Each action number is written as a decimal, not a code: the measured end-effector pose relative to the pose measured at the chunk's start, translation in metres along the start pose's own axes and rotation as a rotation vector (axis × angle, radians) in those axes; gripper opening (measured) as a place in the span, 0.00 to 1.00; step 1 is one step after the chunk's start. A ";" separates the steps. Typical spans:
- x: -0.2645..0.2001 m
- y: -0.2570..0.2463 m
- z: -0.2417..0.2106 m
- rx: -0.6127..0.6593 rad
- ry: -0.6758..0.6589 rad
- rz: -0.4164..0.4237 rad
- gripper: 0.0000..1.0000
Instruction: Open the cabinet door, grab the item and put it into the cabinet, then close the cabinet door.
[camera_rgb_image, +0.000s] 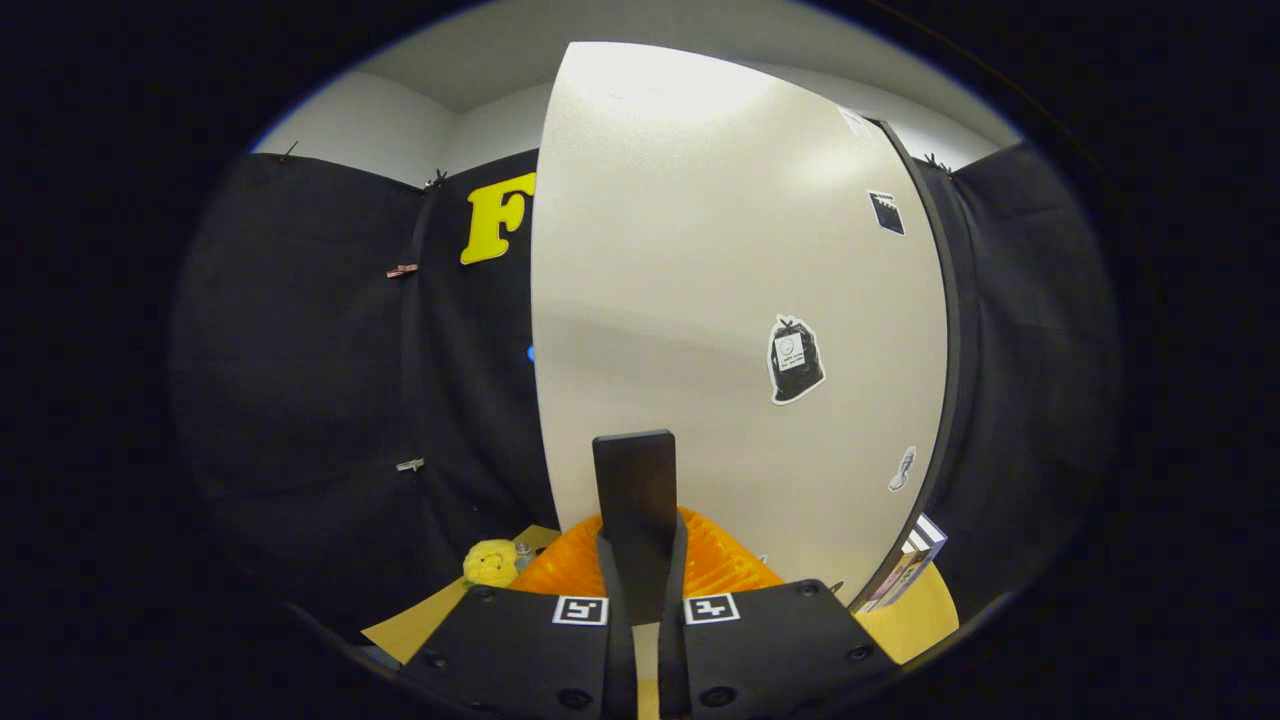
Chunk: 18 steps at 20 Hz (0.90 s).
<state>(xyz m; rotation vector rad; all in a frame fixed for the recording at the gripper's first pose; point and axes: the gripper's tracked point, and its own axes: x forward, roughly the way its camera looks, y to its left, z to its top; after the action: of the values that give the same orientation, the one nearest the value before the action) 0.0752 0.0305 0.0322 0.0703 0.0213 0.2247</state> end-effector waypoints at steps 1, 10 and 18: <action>-0.008 -0.004 -0.001 -0.001 0.002 0.010 0.13; -0.075 -0.051 -0.001 -0.022 0.006 0.084 0.12; -0.122 -0.110 0.002 -0.024 -0.009 0.056 0.12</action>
<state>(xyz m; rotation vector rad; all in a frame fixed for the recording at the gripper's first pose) -0.0193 -0.1039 0.0279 0.0484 0.0074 0.2809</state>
